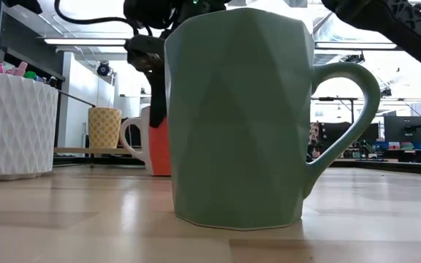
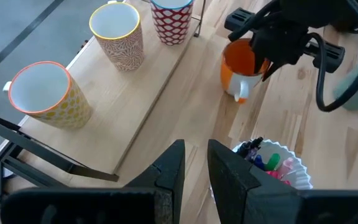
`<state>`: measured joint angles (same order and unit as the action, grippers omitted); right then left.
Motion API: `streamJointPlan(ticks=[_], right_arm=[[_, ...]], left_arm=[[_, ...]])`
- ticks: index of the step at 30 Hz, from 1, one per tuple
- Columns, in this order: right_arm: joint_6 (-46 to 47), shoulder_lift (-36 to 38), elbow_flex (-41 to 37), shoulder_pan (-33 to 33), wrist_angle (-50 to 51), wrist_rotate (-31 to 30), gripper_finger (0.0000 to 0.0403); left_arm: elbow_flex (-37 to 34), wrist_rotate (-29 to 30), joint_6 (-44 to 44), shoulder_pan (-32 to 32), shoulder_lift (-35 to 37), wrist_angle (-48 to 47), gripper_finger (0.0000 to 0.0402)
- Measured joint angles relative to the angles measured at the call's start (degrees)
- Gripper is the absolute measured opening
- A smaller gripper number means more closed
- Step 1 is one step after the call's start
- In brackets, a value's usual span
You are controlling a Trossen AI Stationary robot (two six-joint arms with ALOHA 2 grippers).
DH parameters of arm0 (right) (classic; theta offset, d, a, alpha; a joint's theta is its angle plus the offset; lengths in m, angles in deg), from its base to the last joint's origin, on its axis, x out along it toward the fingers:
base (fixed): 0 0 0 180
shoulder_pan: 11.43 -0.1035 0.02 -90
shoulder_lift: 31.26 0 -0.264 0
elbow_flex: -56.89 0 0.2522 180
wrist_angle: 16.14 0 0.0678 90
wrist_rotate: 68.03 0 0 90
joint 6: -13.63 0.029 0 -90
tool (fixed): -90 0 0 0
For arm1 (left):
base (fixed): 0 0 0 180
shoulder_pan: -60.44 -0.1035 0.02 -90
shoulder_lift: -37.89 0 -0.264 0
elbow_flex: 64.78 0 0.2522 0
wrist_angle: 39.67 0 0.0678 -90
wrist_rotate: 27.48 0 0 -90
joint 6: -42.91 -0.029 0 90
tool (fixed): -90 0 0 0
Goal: Place coffee mugs
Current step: Move the orange mug to the center of the table, then adjust the colored mugs on the shelf
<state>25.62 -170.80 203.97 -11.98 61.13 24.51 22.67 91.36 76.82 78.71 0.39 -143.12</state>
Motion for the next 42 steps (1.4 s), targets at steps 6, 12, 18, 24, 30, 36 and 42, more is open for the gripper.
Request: streamJointPlan(ticks=[6, 12, 18, 24, 30, 36, 42], right_arm=[[0.00, 0.15, 0.00, 0.00, -2.10, -0.46, 0.0090], [0.04, 2.20, 1.29, 0.02, -1.49, -0.61, 0.0103], [-0.21, 4.86, 1.60, 0.11, -1.75, -1.54, 0.0103], [-2.91, 7.21, 1.73, 1.22, -2.71, -11.85, 0.0103], [-3.82, 7.21, 1.73, 5.35, -7.25, -10.31, 0.0103], [-2.96, 7.83, 1.70, 9.74, -11.53, -7.55, 0.0103], [-3.41, 7.85, 1.68, 14.18, -12.65, -4.15, 0.0103]], left_arm=[[-0.01, 0.02, -0.02, 0.00, 0.00, 0.00, 0.0060], [0.00, 0.02, -0.04, 0.00, 0.00, -0.04, 0.0060], [0.00, 0.08, -0.06, 0.00, 0.00, -0.07, 0.0060], [0.00, 0.22, -0.52, 0.00, 0.00, -0.04, 0.0060], [0.00, 0.25, -0.70, -0.01, 0.00, -0.04, 0.0060], [0.00, 0.46, -1.11, -0.02, 0.02, -0.04, 0.0060], [0.00, 1.66, -1.16, -0.01, 0.00, -0.04, 0.0060]])
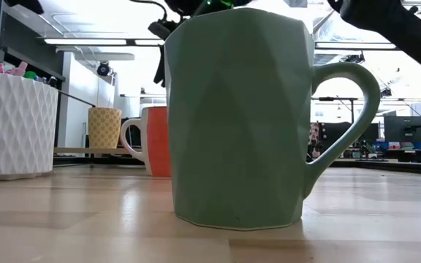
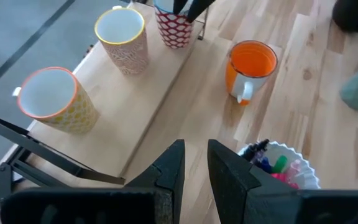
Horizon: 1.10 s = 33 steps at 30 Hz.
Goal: Place coffee mugs
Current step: Adjust the colored mugs on the shelf
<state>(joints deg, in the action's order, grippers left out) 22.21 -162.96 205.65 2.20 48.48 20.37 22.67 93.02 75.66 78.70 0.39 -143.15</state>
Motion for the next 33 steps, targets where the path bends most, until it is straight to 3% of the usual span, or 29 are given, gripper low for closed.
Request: streamJointPlan(ticks=[10, 16, 22, 27, 33], right_arm=[[-1.04, 0.00, -0.02, 5.86, -6.03, 8.80, 0.0103], [-1.26, 0.00, -0.02, 6.27, -3.52, 8.86, 0.0103], [-2.16, -0.44, -0.04, 7.38, 1.60, 3.05, 0.0103], [-2.12, -0.42, -0.02, 7.61, 3.39, 3.89, 0.0103], [-3.29, -0.13, -0.02, 3.50, 4.13, 7.45, 0.0103]], left_arm=[[0.00, 2.17, 0.00, 0.00, 0.00, 0.01, 0.0060], [0.00, 2.15, 0.02, -0.01, 0.00, 0.01, 0.0060], [0.00, 2.21, 0.41, 0.01, 0.00, 0.05, 0.0060], [0.00, 2.24, 0.66, 0.01, 0.00, 0.06, 0.0060], [0.00, 2.29, 0.66, -0.01, 0.00, 0.05, 0.0060]])
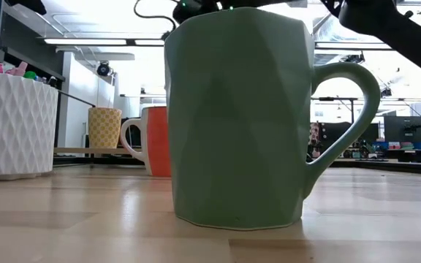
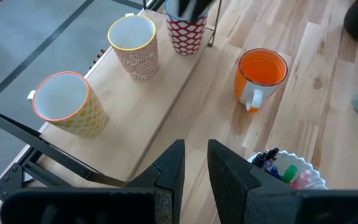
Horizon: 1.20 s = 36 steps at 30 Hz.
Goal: Place coffee mugs
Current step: Adjust the colored mugs on the shelf
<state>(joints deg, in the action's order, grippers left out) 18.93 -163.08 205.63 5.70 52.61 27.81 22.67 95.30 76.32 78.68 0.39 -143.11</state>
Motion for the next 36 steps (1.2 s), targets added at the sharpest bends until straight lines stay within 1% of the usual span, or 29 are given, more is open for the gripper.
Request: streamJointPlan(ticks=[2, 8, 13, 15, 21, 25, 28, 36], right_arm=[[-0.45, 0.18, 0.00, -1.74, 2.02, -0.12, 0.0103], [0.57, 0.19, 0.00, -6.15, 9.16, -5.56, 0.0103], [2.48, 0.19, 0.00, -7.08, 15.64, -11.91, 0.0103], [2.52, 0.19, 0.00, -6.77, 16.73, -13.19, 0.0103], [2.61, 0.19, 0.00, -4.94, 16.63, -13.02, 0.0103], [2.28, 0.19, 0.00, -3.79, 16.61, -9.92, 0.0103], [2.19, -0.13, 0.04, -3.30, 16.52, -8.69, 0.0103], [1.76, -0.84, -2.11, -3.24, 14.84, -8.44, 0.0103]], left_arm=[[0.00, 0.06, 0.00, 0.02, 0.00, -0.01, 0.0060], [0.00, 0.08, -0.51, 0.02, 0.00, -0.01, 0.0060], [0.00, 0.08, -0.59, 0.00, 0.00, -0.01, 0.0060], [0.00, 0.08, -0.61, 0.01, 0.00, -0.01, 0.0060], [0.00, 0.08, -0.61, 0.01, 0.00, -0.01, 0.0060], [0.00, 0.05, -0.61, 0.00, 0.00, -0.01, 0.0060], [0.00, 0.05, -0.65, 0.00, 0.00, -0.01, 0.0060], [0.00, 0.01, -0.64, 0.01, 0.01, -0.03, 0.0060]])
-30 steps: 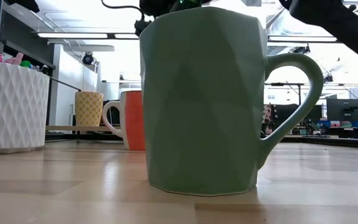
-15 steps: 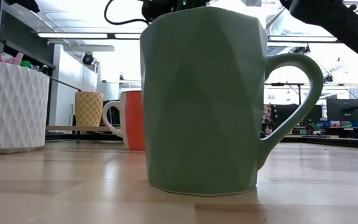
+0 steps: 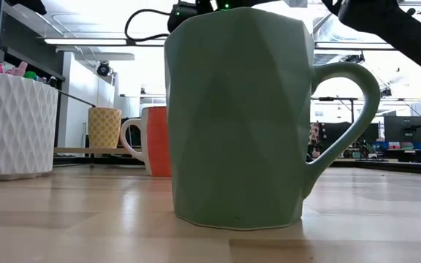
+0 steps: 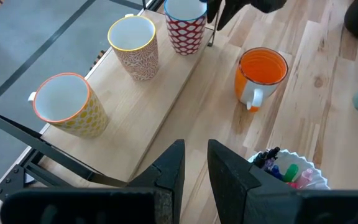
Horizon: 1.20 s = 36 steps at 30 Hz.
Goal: Place coffee mugs
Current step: Adjust the colored mugs on the shelf
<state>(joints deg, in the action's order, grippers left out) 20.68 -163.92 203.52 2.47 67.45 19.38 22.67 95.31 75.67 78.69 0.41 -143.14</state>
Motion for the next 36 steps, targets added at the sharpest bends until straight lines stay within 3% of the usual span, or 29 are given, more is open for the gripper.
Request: streamJointPlan(ticks=[36], right_arm=[[-1.09, -0.04, -0.36, 7.44, -3.30, -1.08, 0.0103]], left_arm=[[0.00, -0.26, 0.01, 0.01, -0.01, 0.00, 0.0060]])
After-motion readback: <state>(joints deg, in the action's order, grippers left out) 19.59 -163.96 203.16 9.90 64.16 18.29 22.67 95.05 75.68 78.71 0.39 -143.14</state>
